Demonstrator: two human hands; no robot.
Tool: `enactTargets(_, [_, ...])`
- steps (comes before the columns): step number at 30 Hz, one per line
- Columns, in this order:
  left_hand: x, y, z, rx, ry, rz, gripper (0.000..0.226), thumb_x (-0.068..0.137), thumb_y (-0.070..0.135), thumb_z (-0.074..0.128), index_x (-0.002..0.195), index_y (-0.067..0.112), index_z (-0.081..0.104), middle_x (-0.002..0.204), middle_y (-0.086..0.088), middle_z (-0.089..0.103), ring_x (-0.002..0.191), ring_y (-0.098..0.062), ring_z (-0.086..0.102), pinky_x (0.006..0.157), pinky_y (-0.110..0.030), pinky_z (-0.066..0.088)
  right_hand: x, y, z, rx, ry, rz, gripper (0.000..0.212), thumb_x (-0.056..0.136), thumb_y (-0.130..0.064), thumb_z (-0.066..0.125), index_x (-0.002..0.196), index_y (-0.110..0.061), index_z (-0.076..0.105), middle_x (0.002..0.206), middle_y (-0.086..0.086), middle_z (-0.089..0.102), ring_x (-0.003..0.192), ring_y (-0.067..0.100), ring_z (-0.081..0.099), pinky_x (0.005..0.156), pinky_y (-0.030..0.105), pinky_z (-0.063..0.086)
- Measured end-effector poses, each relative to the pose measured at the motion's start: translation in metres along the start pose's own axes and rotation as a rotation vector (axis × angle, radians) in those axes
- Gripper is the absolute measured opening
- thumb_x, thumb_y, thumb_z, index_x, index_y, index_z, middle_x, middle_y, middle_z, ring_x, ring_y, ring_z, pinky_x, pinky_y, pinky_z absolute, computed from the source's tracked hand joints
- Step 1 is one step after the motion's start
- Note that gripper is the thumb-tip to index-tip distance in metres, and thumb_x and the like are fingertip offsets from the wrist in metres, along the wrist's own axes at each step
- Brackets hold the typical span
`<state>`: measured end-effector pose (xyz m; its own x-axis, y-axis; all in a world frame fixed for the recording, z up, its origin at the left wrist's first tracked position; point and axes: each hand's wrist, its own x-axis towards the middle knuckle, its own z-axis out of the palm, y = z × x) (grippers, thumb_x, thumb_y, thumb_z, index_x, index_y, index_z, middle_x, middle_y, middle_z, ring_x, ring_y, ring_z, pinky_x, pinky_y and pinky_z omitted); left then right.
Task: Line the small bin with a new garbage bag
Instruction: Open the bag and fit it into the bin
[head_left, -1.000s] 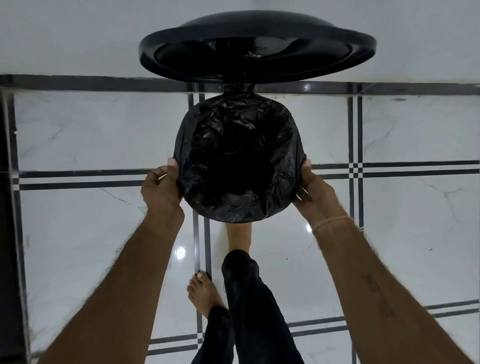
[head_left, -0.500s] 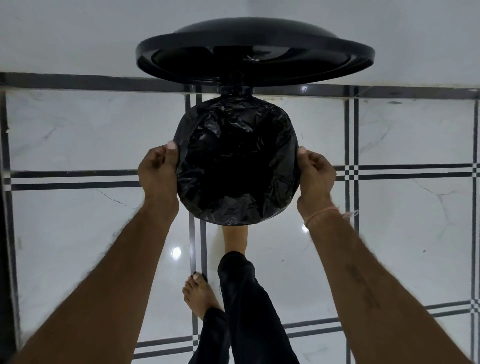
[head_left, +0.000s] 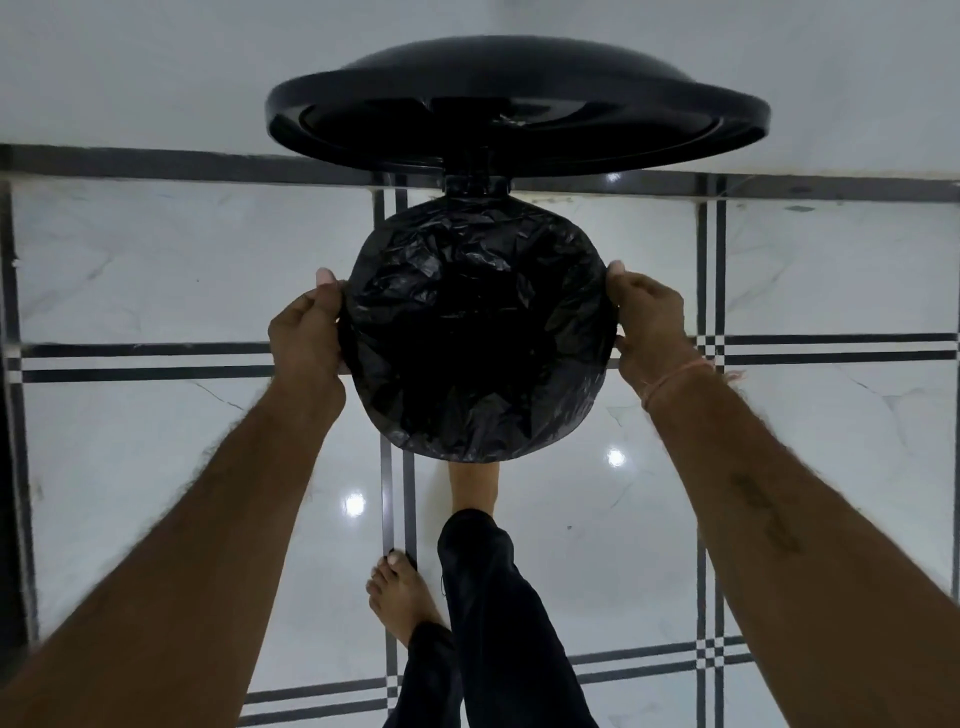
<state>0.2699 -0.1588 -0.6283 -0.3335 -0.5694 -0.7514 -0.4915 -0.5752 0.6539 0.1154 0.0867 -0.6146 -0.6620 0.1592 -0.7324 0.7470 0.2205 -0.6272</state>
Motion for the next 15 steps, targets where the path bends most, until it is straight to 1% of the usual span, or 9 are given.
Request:
enactTargets(1, [0.000,0.006,0.003,0.014,-0.028,0.025,0.034,0.101,0.050,0.059,0.086,0.023,0.074,0.066,0.014,0.067,0.046,0.000,0.056,0.045,-0.014,0.044,0.000,-0.005,0.003,0.004,-0.035,-0.008,0.029,0.101,-0.035,0.066,0.096,-0.007,0.072,0.070,-0.005,0.068,0.057,0.005,0.067,0.048,0.017,0.054])
enactTargets(2, [0.003,0.012,0.007,0.036,-0.055,0.039,0.036,0.099,0.052,0.060,0.088,0.021,0.075,0.068,0.011,0.067,0.045,0.000,0.057,0.045,-0.015,0.046,0.000,-0.011,0.008,0.001,-0.058,0.000,0.033,0.098,-0.038,0.069,0.099,-0.005,0.074,0.073,-0.005,0.072,0.058,0.004,0.070,0.054,0.021,0.060])
enactTargets(4, [0.010,0.025,0.015,0.078,-0.090,0.034,0.036,0.096,0.049,0.067,0.091,0.015,0.072,0.072,0.005,0.066,0.045,-0.003,0.060,0.051,-0.020,0.054,0.004,-0.021,0.018,0.015,-0.064,0.043,0.040,0.093,-0.036,0.076,0.110,0.000,0.075,0.095,0.006,0.080,0.076,0.015,0.077,0.071,0.034,0.066])
enactTargets(5, [0.014,0.030,0.018,0.087,-0.104,0.021,0.033,0.094,0.046,0.071,0.090,0.013,0.071,0.073,0.005,0.067,0.048,-0.003,0.064,0.055,-0.021,0.056,0.008,-0.024,0.021,0.020,-0.050,0.063,0.042,0.092,-0.034,0.079,0.114,0.001,0.075,0.105,0.010,0.079,0.084,0.020,0.077,0.075,0.036,0.066])
enactTargets(6, [0.020,0.033,0.020,0.093,-0.119,0.000,0.029,0.093,0.043,0.074,0.088,0.014,0.072,0.075,0.006,0.070,0.056,-0.004,0.068,0.058,-0.021,0.056,0.011,-0.026,0.023,0.003,-0.035,0.080,0.040,0.091,-0.034,0.079,0.113,0.000,0.075,0.106,0.011,0.079,0.086,0.022,0.076,0.076,0.035,0.065])
enactTargets(9, [0.032,0.040,0.018,0.124,-0.182,-0.104,0.027,0.089,0.046,0.077,0.097,0.020,0.075,0.090,0.010,0.074,0.083,-0.011,0.069,0.063,-0.026,0.056,0.025,-0.028,0.023,-0.085,-0.027,0.112,0.032,0.093,-0.037,0.077,0.102,-0.006,0.073,0.089,0.005,0.073,0.077,0.019,0.070,0.082,0.039,0.064])
enactTargets(12, [0.045,0.041,0.014,0.174,-0.214,-0.157,0.029,0.088,0.047,0.078,0.100,0.021,0.074,0.089,0.009,0.072,0.085,-0.013,0.066,0.069,-0.031,0.053,0.037,-0.025,0.022,-0.163,-0.048,0.179,0.035,0.090,-0.039,0.079,0.099,-0.006,0.073,0.083,0.004,0.069,0.080,0.022,0.070,0.079,0.039,0.063])
enactTargets(14, [0.049,0.042,0.015,0.201,-0.213,-0.158,0.029,0.088,0.047,0.077,0.098,0.020,0.074,0.085,0.009,0.071,0.083,-0.014,0.064,0.072,-0.032,0.052,0.040,-0.023,0.021,-0.189,-0.097,0.192,0.023,0.092,-0.031,0.078,0.089,-0.009,0.070,0.076,0.002,0.065,0.080,0.022,0.065,0.067,0.035,0.060])
enactTargets(15, [0.051,0.043,0.015,0.209,-0.212,-0.146,0.030,0.089,0.048,0.076,0.098,0.020,0.074,0.086,0.009,0.072,0.084,-0.015,0.065,0.072,-0.032,0.052,0.041,-0.024,0.020,-0.179,-0.127,0.169,0.020,0.092,-0.030,0.076,0.089,-0.011,0.071,0.077,0.000,0.065,0.083,0.021,0.063,0.064,0.033,0.057])
